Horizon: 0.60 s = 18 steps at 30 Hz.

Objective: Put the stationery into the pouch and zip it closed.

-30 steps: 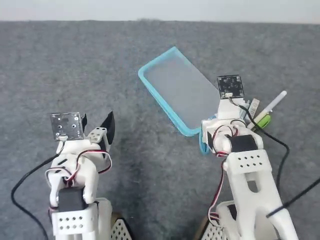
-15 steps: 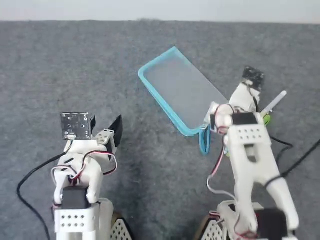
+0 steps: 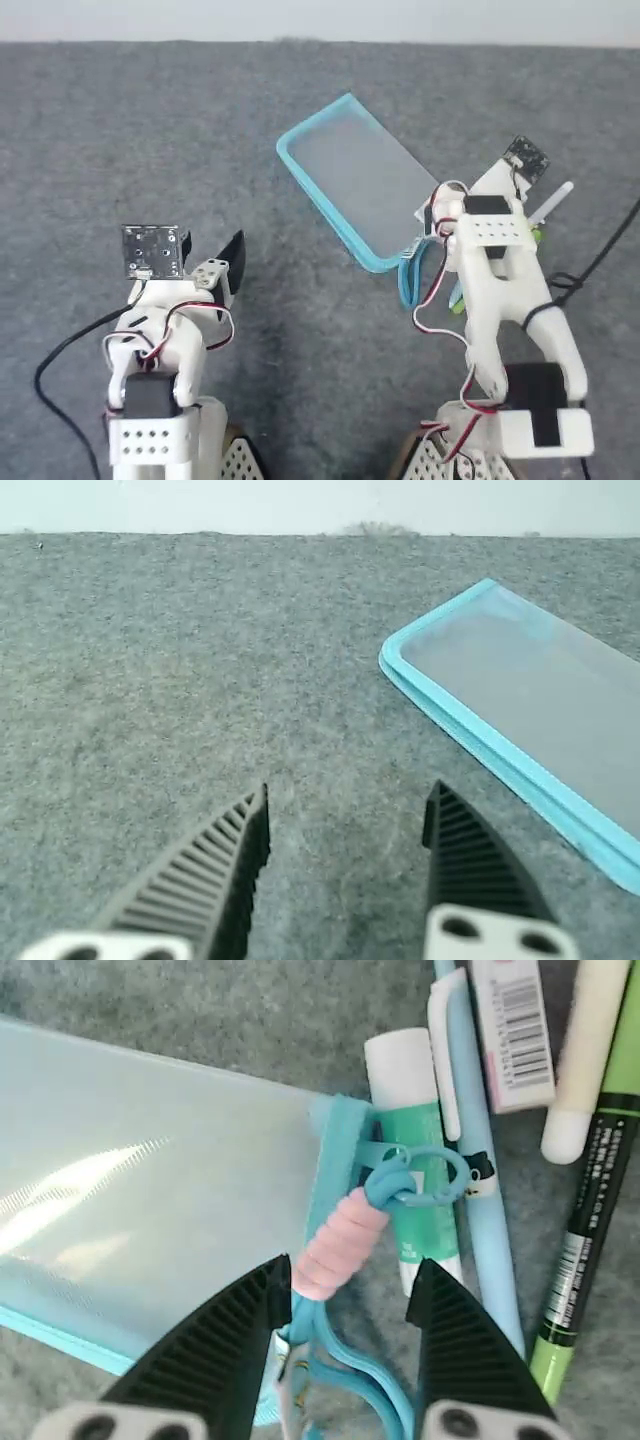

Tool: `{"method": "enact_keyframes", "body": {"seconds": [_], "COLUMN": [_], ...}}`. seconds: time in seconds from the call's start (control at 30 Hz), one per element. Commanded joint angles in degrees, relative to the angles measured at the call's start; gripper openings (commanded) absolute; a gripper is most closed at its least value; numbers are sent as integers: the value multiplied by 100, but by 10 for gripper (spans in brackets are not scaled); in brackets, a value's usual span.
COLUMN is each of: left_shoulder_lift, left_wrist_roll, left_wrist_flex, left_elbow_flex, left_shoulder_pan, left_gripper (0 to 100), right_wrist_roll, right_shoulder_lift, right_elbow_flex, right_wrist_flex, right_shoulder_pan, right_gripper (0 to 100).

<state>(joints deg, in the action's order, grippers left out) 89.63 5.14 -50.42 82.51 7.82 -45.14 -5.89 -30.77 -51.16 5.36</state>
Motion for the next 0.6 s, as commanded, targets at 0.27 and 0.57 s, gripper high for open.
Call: {"method": "enact_keyframes", "body": {"seconds": [0.27,0.57], "left_shoulder_lift": [97,97], "left_wrist_roll": [-70,-62], "left_wrist_flex": [229,237], "left_elbow_flex": [-92,-92], "left_shoulder_pan": [-26,-35], "left_gripper": [240,240], "right_wrist_roll": [-79,1187], "right_shoulder_lift": [637,629], "right_elbow_flex": [545,659], "right_wrist_flex": [497,382], "right_shoulder_pan": [-242,-488], "right_gripper": [184,15]}}
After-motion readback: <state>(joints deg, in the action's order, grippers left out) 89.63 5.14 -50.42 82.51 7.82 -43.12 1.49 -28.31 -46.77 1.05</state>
